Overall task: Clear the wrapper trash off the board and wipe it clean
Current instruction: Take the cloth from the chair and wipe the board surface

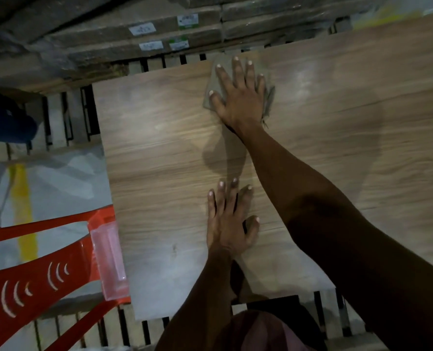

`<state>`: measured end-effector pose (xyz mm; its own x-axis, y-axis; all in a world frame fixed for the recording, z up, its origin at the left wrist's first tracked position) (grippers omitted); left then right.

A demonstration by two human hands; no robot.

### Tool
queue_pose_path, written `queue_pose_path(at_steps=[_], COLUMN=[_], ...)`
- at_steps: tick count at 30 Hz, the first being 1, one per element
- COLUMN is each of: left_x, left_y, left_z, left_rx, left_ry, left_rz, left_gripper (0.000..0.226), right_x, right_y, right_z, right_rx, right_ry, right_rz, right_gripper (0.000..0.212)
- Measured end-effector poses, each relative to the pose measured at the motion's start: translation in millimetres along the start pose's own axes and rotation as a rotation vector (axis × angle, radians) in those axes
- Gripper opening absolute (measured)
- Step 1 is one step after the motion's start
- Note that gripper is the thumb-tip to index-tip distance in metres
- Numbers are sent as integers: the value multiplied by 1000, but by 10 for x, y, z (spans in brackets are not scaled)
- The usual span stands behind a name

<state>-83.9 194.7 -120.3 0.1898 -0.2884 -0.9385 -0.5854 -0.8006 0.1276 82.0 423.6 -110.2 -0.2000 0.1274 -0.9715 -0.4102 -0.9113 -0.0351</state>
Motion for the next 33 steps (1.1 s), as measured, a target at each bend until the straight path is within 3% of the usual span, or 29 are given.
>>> queue_pose_path(at_steps=[3,6,12,18,23,27,30,33], left_x=[25,-88,-296,-332,-320,-323,-324,-336], left_y=[2,-129,-871,-895,-887,-909,-901,-902], left_z=[21,227,725,694,674,659,665,659], left_rx=[-47,-277,-472,-460,-468,-475,-484,-483], left_ry=[61,155,24,-43,-64,-65,-76,-111], left_rz=[-2,-155,-231,-287,-265,-267,-265,-261], left_gripper=[75,66,69,71,73,74,73,71], right_x=[12,-4,14,71,4,-119,-117,2], right_y=[23,42,42,-30,-56,-74,-30,60], right_z=[33,43,58,110,4,-623,-536,-62], right_rx=[-12,-25,-30,33,-149,81,170,0], right_ry=[-17,-30,-6,-3,-7,-3,5,-9], right_rz=[-1,-18,7,36,57,-13,-22,27], right_gripper=[70,70,70,70,69,68,69,70])
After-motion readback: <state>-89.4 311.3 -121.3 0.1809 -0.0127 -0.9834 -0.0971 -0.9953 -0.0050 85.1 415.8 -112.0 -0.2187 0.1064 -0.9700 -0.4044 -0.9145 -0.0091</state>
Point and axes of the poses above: each hand's wrist, its own y-axis away from the middle knuckle, its own x-axis out of the palm, z = x × y, the point moved 10 cm from there along -y, towards the middle knuckle, and after that the axes turned 9 degrees about -z, right-handed, at the moved point
